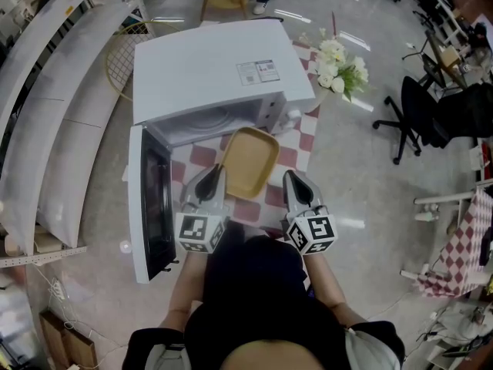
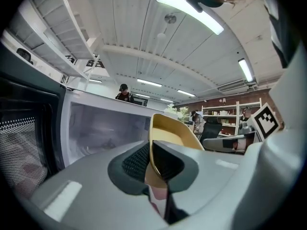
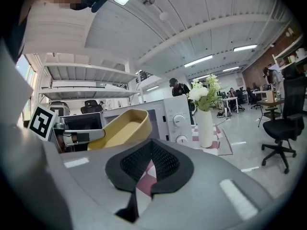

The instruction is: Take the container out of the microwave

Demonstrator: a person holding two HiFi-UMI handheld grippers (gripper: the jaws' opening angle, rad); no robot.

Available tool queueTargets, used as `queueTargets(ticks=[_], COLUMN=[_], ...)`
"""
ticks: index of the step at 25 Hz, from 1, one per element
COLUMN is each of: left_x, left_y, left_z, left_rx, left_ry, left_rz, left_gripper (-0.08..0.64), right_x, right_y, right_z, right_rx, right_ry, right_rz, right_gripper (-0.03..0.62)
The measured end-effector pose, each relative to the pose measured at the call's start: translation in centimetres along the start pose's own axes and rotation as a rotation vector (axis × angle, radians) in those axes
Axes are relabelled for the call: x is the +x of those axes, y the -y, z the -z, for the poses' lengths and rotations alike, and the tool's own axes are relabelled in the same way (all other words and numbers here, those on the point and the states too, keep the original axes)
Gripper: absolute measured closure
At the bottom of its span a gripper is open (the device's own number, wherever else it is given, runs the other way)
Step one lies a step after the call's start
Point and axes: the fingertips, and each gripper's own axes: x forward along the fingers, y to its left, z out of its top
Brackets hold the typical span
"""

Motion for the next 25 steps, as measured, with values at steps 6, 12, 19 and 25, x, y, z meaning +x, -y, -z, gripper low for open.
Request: queueTargets(ticks=[6, 12, 19, 25], left_x=[0.0, 0.2, 0.6, 0.8], left_y=[0.2, 0.0, -0.3, -0.4], left_z=[0.3, 0.8, 1.2, 1.4], left_rx=[0.004, -0.026, -0.045, -0.049], left_ry=[0.008, -0.006, -0.014, -0.022], left_rz=[0.013, 0.006, 0.000, -0.005], left_gripper=[0.534, 0.534, 0.534, 0.534], right_x=[-0.5, -0.6, -0.2, 0.3], right_y=[0.0, 0.3, 0.7, 0.7], right_z=[0.5, 0.6, 0.8, 1.0], right_rx=[-0.029, -0.030, -0.021, -0.015], right_ry=[-0.004, -0.007, -0.014, -0.021], right_rz=[0.011, 0.016, 0.019, 0.007], right_gripper=[0.593, 0.593, 0.594, 0.593])
